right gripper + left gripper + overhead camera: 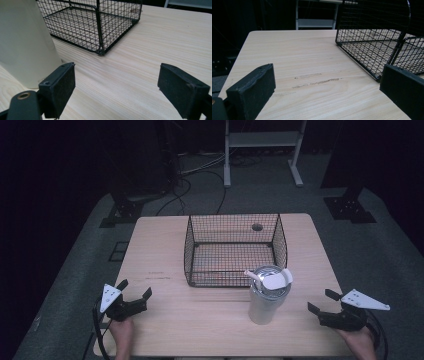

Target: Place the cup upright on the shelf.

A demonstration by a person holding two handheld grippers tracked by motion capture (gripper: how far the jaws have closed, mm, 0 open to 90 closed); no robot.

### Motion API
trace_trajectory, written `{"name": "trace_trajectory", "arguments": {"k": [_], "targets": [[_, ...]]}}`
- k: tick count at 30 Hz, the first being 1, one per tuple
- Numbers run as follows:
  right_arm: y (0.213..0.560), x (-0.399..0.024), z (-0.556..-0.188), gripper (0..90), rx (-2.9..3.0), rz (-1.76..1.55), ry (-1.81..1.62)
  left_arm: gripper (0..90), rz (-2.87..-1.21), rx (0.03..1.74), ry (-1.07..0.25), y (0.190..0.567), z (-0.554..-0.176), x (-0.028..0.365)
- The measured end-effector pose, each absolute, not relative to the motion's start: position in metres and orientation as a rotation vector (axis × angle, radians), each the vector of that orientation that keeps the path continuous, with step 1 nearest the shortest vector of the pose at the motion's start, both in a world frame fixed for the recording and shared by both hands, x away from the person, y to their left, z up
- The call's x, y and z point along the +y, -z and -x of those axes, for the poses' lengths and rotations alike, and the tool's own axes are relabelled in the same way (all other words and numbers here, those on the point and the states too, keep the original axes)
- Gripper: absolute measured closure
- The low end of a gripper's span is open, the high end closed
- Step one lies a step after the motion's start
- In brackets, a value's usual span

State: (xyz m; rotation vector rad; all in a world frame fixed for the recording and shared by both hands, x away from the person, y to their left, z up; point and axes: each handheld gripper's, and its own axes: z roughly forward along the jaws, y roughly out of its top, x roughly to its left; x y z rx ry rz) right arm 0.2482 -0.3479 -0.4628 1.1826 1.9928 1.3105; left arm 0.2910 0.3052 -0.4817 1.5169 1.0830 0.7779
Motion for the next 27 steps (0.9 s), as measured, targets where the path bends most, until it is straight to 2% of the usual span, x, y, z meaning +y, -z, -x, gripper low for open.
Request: {"name": "trace_trajectory", "arguments": {"k": [27], "targets": [[0.444,-0.31,-0.237,10.3,2.101,-0.98,-1.31,0.0,-1.533,1.076,-0.782,0.481,-0.29,0.304]]}}
